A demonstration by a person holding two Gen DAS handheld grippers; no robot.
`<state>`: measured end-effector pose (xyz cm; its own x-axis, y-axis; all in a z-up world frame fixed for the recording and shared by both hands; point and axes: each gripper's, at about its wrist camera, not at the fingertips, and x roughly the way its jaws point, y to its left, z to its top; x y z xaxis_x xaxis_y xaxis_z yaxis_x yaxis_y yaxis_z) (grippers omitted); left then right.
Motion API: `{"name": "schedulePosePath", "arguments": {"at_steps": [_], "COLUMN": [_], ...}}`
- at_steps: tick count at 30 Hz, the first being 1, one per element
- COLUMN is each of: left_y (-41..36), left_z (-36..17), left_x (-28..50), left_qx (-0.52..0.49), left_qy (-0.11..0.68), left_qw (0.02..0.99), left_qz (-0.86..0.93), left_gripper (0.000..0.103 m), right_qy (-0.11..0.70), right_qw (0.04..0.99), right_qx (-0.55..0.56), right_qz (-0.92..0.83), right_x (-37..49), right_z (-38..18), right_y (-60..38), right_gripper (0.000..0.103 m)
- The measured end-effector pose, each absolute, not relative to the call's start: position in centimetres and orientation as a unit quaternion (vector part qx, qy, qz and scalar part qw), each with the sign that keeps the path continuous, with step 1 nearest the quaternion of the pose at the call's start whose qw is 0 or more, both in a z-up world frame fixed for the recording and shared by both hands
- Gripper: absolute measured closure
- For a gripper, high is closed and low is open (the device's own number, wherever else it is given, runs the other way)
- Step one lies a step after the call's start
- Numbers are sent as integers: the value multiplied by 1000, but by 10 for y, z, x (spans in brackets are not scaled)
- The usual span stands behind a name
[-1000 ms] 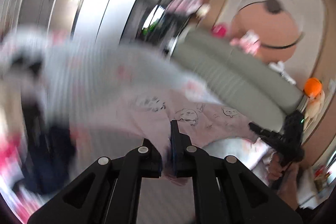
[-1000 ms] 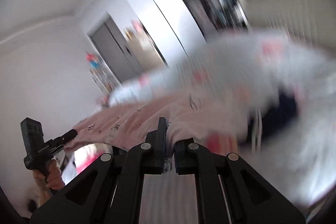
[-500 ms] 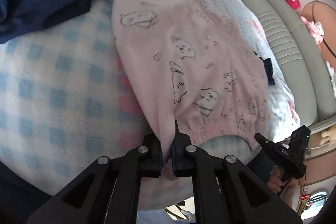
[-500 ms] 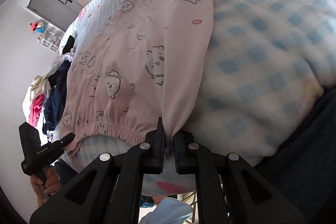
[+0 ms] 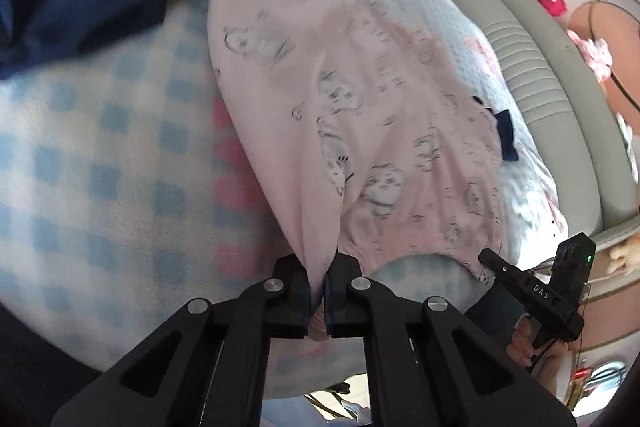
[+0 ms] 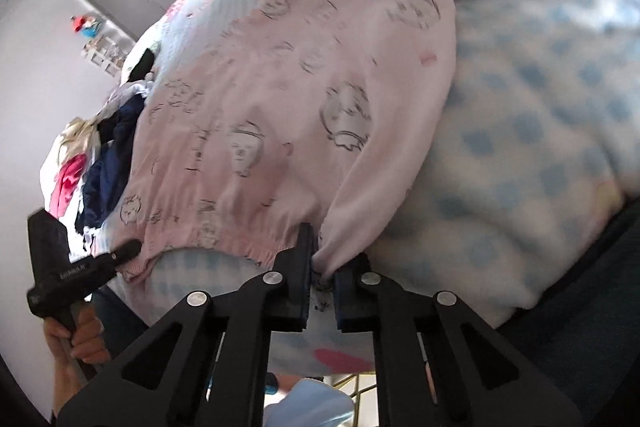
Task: Fold clothes
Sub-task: 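Lower the hem with both grippers and smooth the garment flat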
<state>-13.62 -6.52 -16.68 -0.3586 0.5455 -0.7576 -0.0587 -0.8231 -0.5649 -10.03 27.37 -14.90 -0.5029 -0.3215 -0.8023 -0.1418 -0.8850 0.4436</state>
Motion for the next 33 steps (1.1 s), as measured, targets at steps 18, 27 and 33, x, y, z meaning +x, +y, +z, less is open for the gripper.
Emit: {"name": "schedulePosePath", "arguments": {"at_steps": [18,27,33], "left_y": [-70,-81,-103], "left_z": [-142,-174,-168], "left_x": [-100,-94,-89], "left_qx": [-520,-566,-557], "left_qy": [-222,-223,-232], "left_qw": [223,212,215], "left_qz": [794,765,768], "left_gripper": [99,98,92], "right_qy": [-257,-217,-224], "right_qw": [66,36,24], "right_qx": [464,518,501], "right_qz": [-845,-827,-835], "right_x": [-61,-58,-52], "right_z": [-119,-140,-124], "right_y": [295,297,311], "right_gripper": [97,92,84]}}
